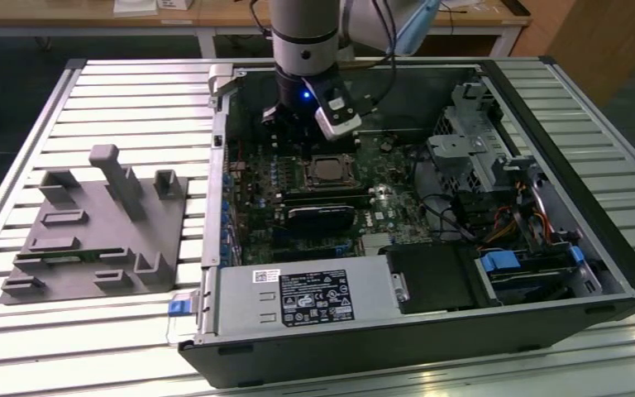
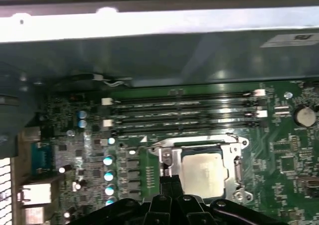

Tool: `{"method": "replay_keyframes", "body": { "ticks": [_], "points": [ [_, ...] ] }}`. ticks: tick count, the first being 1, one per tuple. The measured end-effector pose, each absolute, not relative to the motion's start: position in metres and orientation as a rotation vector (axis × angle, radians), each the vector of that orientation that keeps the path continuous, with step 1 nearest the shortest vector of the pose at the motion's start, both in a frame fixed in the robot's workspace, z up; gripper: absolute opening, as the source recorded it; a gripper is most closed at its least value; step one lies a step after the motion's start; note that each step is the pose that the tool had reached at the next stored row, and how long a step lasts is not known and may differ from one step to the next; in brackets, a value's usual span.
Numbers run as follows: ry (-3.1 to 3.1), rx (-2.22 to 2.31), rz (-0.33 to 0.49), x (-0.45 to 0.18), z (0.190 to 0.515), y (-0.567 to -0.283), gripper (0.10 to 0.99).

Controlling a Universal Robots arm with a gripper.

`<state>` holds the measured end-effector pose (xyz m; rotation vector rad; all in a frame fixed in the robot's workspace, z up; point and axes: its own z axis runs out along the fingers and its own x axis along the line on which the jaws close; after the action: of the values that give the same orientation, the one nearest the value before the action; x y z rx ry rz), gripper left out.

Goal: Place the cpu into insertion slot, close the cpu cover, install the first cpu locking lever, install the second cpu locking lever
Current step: 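Install the first cpu locking lever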

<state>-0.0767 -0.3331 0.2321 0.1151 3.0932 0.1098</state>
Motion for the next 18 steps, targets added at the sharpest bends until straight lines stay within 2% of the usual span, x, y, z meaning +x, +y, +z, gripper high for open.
{"method": "replay_keyframes", "body": {
  "ticks": [10,18],
  "points": [
    [3.093,0.115,0.113,-0.092,0.232,-0.333,0.106],
    [3.089,0.116,0.168,-0.1,0.232,-0.333,0.106]
  ]
}}
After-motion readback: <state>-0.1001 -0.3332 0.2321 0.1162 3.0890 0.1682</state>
